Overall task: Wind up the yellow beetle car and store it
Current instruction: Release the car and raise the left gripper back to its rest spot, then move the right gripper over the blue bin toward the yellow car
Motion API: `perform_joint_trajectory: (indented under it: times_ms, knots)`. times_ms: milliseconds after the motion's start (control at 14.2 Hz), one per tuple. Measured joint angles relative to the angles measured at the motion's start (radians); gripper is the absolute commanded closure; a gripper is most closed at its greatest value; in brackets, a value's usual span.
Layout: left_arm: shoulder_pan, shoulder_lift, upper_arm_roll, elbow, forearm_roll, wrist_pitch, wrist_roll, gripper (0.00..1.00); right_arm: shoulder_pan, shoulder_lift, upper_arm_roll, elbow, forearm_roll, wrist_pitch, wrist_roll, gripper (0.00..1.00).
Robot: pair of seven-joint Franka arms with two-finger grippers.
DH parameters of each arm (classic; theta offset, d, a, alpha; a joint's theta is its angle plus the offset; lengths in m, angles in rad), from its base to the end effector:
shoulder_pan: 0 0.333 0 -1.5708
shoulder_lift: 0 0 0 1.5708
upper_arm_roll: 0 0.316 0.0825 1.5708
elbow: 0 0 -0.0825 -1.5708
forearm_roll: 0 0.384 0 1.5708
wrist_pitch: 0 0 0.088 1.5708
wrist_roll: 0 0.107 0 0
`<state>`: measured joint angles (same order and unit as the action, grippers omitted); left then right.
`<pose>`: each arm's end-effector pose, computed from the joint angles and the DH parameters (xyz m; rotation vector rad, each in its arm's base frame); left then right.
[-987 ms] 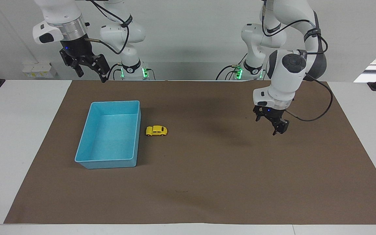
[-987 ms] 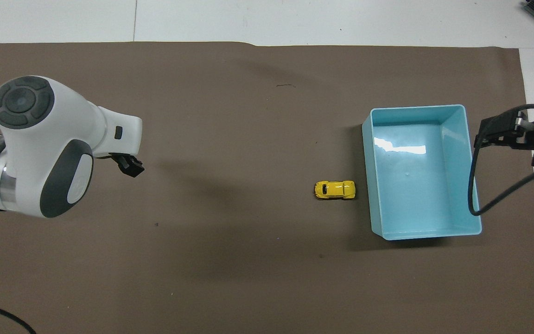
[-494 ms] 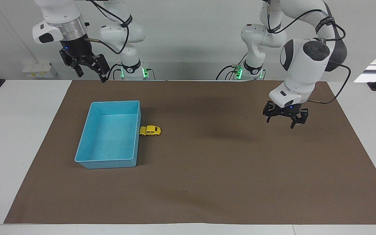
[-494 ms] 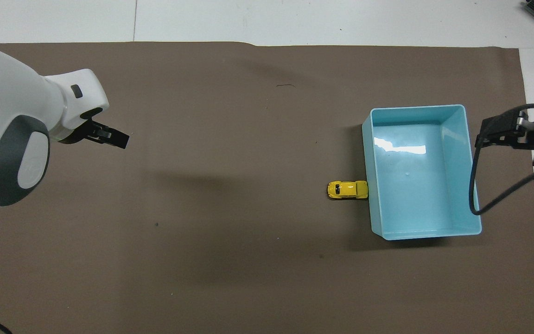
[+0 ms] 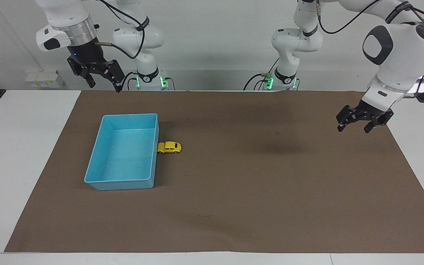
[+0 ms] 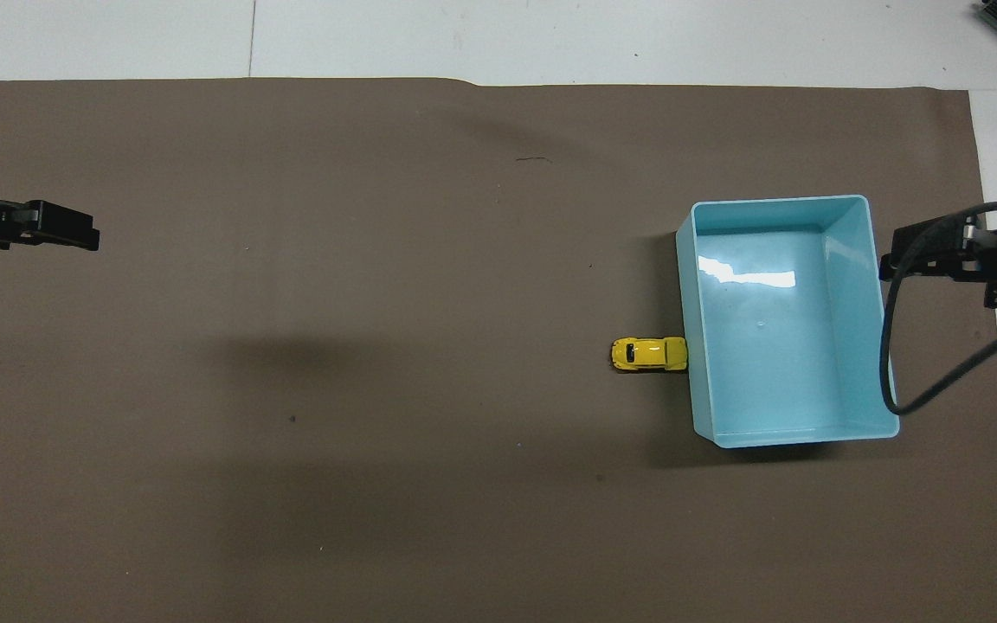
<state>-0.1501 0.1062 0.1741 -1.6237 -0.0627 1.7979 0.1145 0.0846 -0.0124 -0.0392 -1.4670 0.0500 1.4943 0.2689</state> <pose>0.6025 0.0044 0.5593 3.0988 -0.1242 0.1124 0.5418 0.0301 0.6732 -3.0669 0.3367 -0.0483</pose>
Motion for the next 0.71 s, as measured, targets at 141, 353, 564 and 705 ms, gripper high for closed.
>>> perform_joint_trajectory:
  times_ms: [141,353,564,705]
  knots:
    - [0.005,0.000,0.000,0.013,-0.005,-0.016,-0.003,0.00,0.000,-0.001,0.001,-0.002,0.005,0.000,-0.125,0.00]
    - [0.006,-0.001,-0.003,0.087,-0.005,-0.146,-0.005,0.00,0.001,-0.008,0.003,-0.012,0.006,-0.002,-0.310,0.00]
    - [0.005,-0.017,-0.028,0.118,-0.005,-0.227,-0.005,0.00,0.006,-0.025,0.009,-0.037,0.006,-0.003,-0.479,0.00]
    - [0.005,-0.029,-0.032,0.114,-0.005,-0.244,-0.005,0.00,0.010,-0.041,0.010,-0.060,0.006,-0.004,-0.620,0.00]
